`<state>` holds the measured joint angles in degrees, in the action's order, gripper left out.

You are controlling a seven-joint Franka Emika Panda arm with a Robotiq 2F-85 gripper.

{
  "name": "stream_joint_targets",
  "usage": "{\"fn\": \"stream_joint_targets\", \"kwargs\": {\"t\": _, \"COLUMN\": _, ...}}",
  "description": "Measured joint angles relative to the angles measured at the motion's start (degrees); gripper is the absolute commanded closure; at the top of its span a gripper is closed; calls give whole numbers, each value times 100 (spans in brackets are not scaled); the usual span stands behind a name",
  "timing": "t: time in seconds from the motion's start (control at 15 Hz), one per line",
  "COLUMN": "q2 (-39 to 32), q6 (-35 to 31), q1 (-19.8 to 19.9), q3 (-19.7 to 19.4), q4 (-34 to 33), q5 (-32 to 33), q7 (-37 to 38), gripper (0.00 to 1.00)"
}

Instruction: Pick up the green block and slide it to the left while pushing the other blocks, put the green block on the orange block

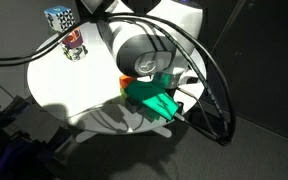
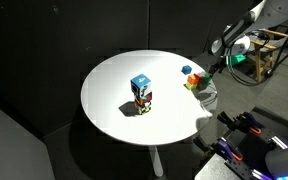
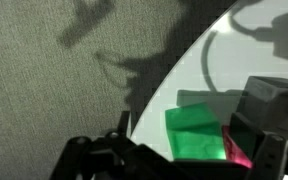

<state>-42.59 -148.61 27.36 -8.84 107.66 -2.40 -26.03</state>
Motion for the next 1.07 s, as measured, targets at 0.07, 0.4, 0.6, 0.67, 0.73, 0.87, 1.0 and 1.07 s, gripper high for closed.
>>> {"fn": "stream_joint_targets", "kwargs": {"t": 0.07, "q2": -37, "q6": -44, "q1": 20, "q3": 32, "q4": -16, "q5": 9, "q7": -74, "gripper": 0}}
{"fn": "stream_joint_targets", "kwargs": {"t": 0.4, "q2": -137, "q6": -122, "q1": 222, "q3": 281, "q4": -67, "q5": 11, "q7": -457, "gripper": 0}}
{"fn": "stream_joint_targets", "kwargs": {"t": 0.6, "q2": -168, "q6": -122, "q1": 337, "q3": 391, "q4": -115, "q5": 11, "q7": -627, "gripper": 0}}
{"fn": "stream_joint_targets", "kwargs": {"t": 0.67, "q2": -184, "q6": -122, "q1": 368, "q3": 420, "q4": -133, "q5": 11, "q7": -672, "gripper": 0}}
{"fn": "stream_joint_targets", "kwargs": {"t": 0.73, "q2": -201, "q6": -122, "q1": 395, "q3": 446, "q4": -152, "q5": 11, "q7": -698, "gripper": 0}}
{"fn": "stream_joint_targets", "kwargs": {"t": 0.87, "q2": -225, "q6": -122, "q1": 428, "q3": 477, "q4": -175, "q5": 11, "q7": -713, "gripper": 0}}
{"fn": "stream_joint_targets", "kwargs": {"t": 1.0, "q2": -228, "q6": -122, "q1": 434, "q3": 484, "q4": -181, "q5": 11, "q7": -721, "gripper": 0}}
{"fn": "stream_joint_targets", "kwargs": {"t": 1.07, "q2": -227, "q6": -122, "q1": 434, "q3": 485, "q4": -183, "q5": 11, "q7": -723, "gripper": 0}}
